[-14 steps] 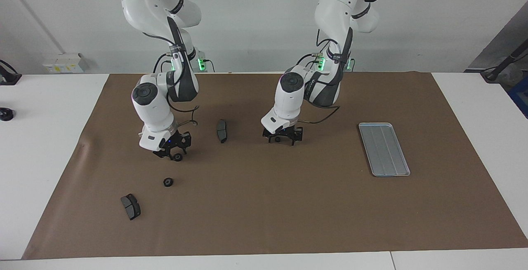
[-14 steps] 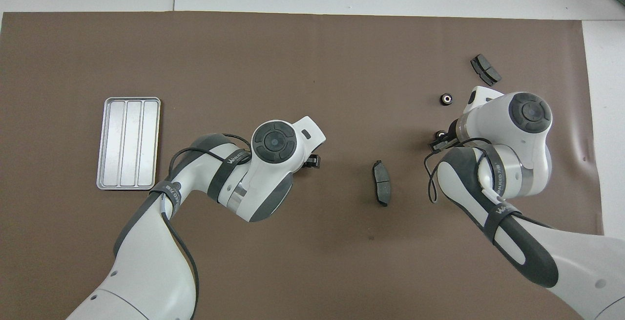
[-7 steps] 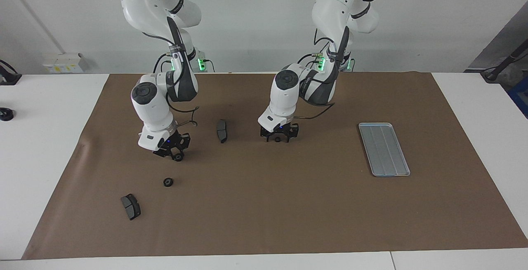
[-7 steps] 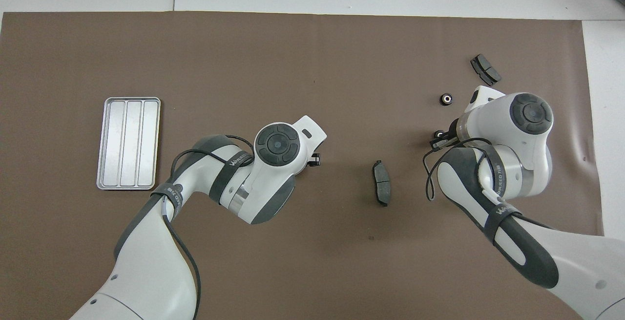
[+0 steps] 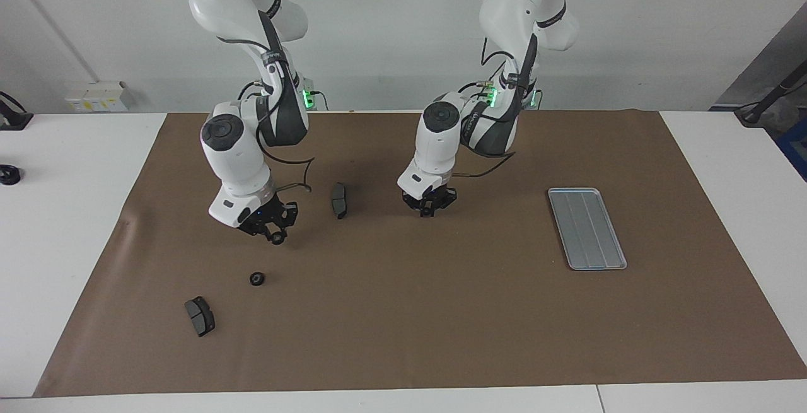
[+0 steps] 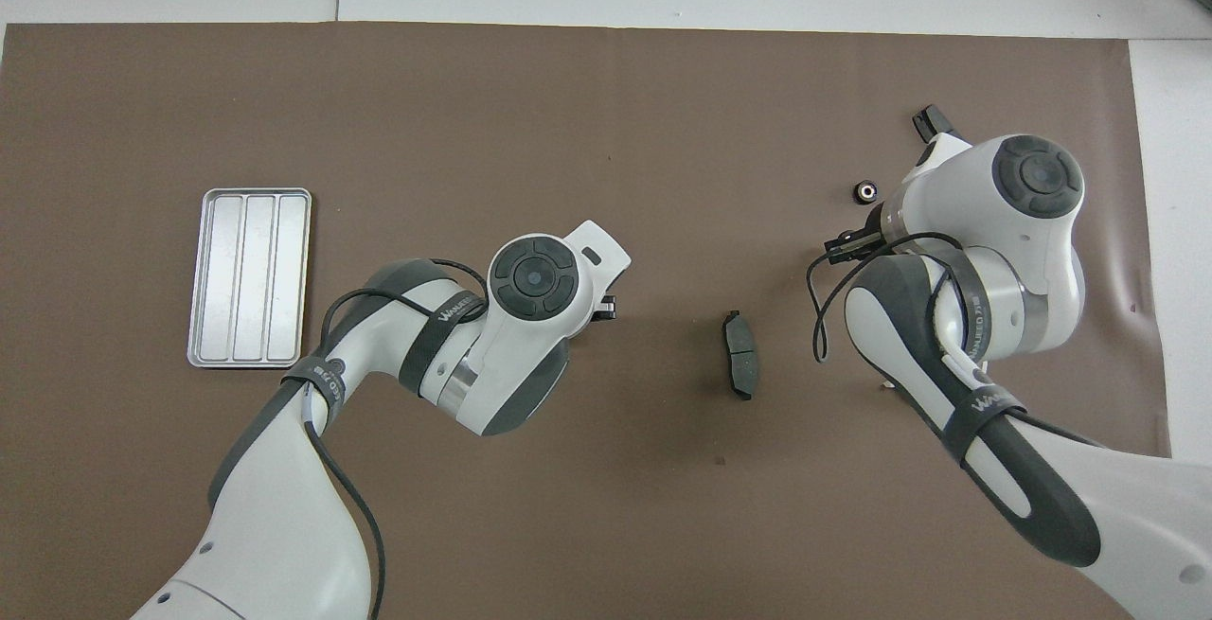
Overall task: Pick bearing gear from pile to tray
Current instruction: 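Place the bearing in the tray while the right gripper carries another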
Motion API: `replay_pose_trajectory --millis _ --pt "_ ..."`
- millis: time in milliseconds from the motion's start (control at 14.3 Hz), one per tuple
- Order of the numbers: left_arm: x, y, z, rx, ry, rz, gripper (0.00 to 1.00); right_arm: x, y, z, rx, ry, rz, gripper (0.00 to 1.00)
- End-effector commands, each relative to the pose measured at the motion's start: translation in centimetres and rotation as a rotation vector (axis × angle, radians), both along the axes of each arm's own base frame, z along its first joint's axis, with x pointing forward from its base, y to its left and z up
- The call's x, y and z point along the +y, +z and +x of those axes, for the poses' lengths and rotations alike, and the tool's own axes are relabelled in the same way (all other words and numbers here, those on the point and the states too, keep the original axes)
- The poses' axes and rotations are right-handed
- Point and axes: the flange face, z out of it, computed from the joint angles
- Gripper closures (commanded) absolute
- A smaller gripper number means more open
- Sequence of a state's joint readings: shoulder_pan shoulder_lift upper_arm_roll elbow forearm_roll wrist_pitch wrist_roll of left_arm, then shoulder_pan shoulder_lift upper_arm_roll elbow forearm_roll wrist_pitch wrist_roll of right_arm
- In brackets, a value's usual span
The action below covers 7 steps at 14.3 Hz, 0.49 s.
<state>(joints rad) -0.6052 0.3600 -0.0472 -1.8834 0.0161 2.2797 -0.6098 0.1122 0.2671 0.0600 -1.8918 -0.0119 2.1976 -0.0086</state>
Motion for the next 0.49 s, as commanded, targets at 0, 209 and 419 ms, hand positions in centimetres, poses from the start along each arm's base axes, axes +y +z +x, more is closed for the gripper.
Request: replay_pose_trajectory --millis 0,209,419 --pt "5.1 4.9 1.2 -0.009 0.036 0.014 1.00 4.7 3.3 0.2 0.003 -0.108 0.022 1.00" --pt "12.2 6.5 4.8 -0.008 0.110 0.019 1.00 11.9 3.8 -1.0 -0.045 -0.242 0.060 1.00" --pt "19.1 6.6 8.4 -0.073 0.126 -0.004 1.00 19.7 3.3 -1.3 -0.081 -0.326 0.115 1.00"
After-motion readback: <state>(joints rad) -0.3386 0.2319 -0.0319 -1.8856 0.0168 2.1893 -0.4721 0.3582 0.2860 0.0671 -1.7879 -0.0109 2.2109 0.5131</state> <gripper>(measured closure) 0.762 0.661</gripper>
